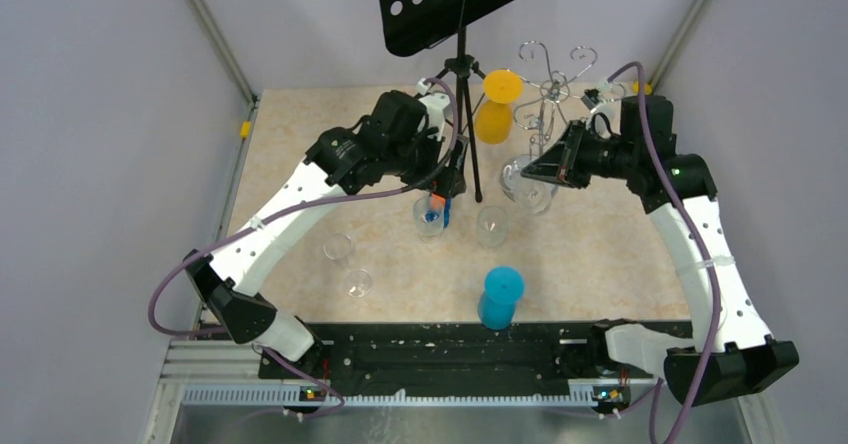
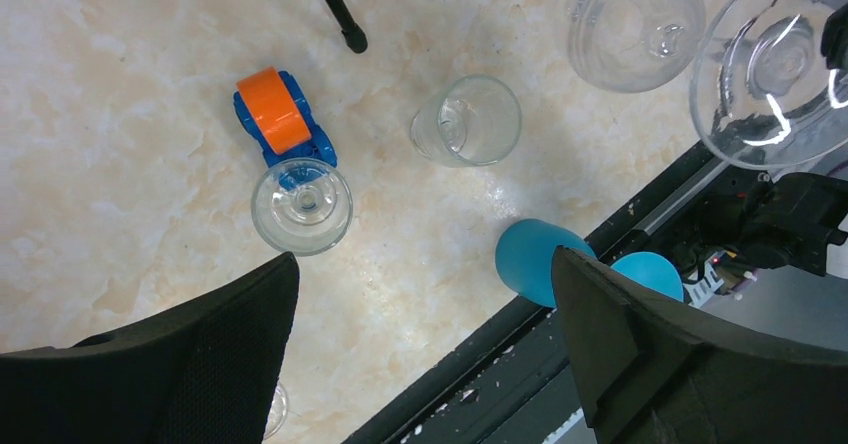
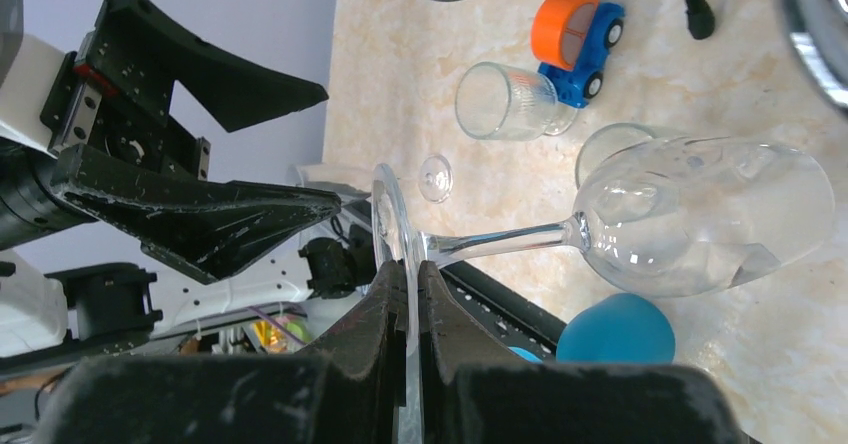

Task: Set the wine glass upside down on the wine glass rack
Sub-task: Turn the wine glass upside down at the wine rack.

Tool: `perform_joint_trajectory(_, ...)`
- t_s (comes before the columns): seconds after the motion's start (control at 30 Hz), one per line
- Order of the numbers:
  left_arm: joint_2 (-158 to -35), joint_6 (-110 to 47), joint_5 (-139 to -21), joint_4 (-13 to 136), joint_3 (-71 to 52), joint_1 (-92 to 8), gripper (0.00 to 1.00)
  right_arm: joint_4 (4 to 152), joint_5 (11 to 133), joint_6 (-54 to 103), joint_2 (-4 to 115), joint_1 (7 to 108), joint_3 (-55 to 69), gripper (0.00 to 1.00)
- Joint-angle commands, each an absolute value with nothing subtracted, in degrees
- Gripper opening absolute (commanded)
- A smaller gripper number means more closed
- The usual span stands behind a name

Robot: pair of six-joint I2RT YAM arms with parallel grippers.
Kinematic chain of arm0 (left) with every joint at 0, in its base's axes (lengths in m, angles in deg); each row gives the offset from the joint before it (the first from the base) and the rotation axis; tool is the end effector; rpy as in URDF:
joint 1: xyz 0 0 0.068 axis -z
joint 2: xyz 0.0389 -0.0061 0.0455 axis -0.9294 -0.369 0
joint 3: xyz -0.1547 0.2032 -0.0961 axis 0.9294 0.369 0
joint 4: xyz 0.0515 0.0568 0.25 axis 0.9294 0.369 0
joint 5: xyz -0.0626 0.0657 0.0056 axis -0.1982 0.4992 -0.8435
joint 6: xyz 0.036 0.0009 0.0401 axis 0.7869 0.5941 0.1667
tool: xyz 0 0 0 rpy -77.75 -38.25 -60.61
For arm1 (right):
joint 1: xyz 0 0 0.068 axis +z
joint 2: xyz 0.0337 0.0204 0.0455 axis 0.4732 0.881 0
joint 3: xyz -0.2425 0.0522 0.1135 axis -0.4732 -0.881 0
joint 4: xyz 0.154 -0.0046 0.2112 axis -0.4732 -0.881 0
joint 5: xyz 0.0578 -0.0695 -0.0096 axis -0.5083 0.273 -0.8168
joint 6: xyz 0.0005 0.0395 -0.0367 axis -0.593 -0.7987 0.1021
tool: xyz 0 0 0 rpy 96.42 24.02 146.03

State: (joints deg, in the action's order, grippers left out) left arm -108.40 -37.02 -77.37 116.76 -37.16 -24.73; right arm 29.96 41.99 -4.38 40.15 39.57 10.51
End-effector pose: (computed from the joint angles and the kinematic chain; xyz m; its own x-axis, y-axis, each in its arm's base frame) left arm 0.2261 -0.2201 0.4186 -0.6666 0.2308 -0.7088 0.5680 0.7730 -0.2825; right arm 0.2104 0.0645 0.4109 -0.8330 0.3000 -0.4648 -0.2030 0.6159 0.7612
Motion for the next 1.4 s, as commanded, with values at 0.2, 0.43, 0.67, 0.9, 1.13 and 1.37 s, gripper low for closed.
perform_joint_trajectory(0.2,-108.8,-34.8,-74.2,116.4,-39.7,-23.8,0.98,27.9,39.9,-4.4,38.2,33.9,17.0,0.0)
perform_joint_trajectory(0.43,-108.3,-34.6,-73.0,116.5,-40.0,-23.5,0.98,33.7,38.4,-8.8,39.3,31.5,18.9,0.0)
perform_joint_trajectory(0.67,-107.2,-34.9,-70.7,116.4,-40.0,-23.4,0.98,41.0,38.4,-13.0,39.8,30.9,18.6,0.0)
perform_joint_trajectory(0.9,-104.2,-37.1,-68.7,112.0,-39.5,-23.3,0.98,44.1,40.1,-14.4,41.1,28.5,20.3,0.0)
perform_joint_trajectory(1.13,-101.1,-38.1,-67.6,107.0,-36.6,-23.4,0.98,50.0,40.4,-18.6,40.3,28.5,16.7,0.0)
perform_joint_trajectory(1.37,-101.1,-38.4,-68.2,106.3,-36.1,-23.4,0.98,53.0,42.6,-20.0,39.5,28.5,13.5,0.0)
